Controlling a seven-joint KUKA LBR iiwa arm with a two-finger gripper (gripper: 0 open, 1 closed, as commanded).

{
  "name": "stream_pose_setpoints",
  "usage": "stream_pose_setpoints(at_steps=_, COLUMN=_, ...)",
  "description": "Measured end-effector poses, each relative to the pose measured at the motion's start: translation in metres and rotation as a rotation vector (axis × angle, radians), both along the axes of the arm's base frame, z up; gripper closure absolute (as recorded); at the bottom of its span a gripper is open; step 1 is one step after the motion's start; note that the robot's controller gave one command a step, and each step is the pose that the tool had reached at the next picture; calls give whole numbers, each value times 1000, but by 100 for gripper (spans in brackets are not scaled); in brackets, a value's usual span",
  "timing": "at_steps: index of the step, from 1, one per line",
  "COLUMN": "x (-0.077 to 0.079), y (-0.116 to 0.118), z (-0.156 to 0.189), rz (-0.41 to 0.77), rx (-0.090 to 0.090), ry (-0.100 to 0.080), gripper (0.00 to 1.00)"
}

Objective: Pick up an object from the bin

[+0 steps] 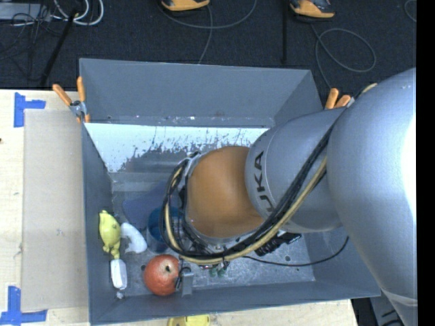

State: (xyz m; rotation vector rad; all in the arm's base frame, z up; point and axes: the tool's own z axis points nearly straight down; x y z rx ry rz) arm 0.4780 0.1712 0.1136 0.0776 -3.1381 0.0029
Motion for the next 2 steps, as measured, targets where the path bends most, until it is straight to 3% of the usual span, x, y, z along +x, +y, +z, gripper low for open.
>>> stream_pose_setpoints(at_steps=1, x=-4, y=-2, z=8, rz=84, rx=2, ry=0, gripper=0)
stream_pose_setpoints(at_steps=2, x=-5, y=3, z=4, rz=-74, rx=1, ry=1, gripper=0)
